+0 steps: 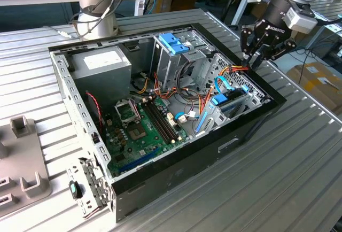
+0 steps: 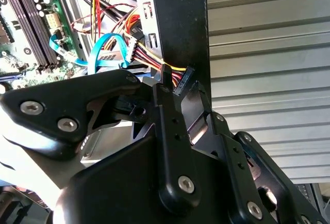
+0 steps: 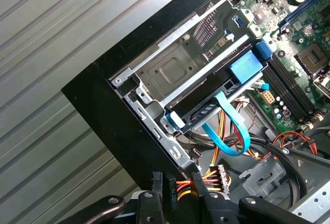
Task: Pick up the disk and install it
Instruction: 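Insert the second disk wire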
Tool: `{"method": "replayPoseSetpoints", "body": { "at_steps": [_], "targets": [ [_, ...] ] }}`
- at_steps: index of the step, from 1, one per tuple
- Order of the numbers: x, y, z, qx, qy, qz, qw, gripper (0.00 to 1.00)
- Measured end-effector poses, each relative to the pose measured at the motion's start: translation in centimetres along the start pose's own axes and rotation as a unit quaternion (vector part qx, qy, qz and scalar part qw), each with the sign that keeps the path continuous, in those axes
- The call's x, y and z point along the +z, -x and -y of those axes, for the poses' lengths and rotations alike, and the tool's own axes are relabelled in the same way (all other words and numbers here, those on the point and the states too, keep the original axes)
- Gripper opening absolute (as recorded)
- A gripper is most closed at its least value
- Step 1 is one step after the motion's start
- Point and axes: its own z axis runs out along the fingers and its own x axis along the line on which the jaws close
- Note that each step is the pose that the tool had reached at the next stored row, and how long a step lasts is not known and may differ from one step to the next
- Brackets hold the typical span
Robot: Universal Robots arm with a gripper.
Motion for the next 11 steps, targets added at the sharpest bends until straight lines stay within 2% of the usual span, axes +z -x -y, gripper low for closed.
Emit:
{"method": "replayPoseSetpoints", "body": {
  "at_steps": [6,11],
  "targets": [
    [0.01,0.0,0.0,0.0,0.0,0.0,1.0,0.36],
    [0.02,-0.14,0.26,0.0,0.0,0.0,1.0,0.36]
  ]
}}
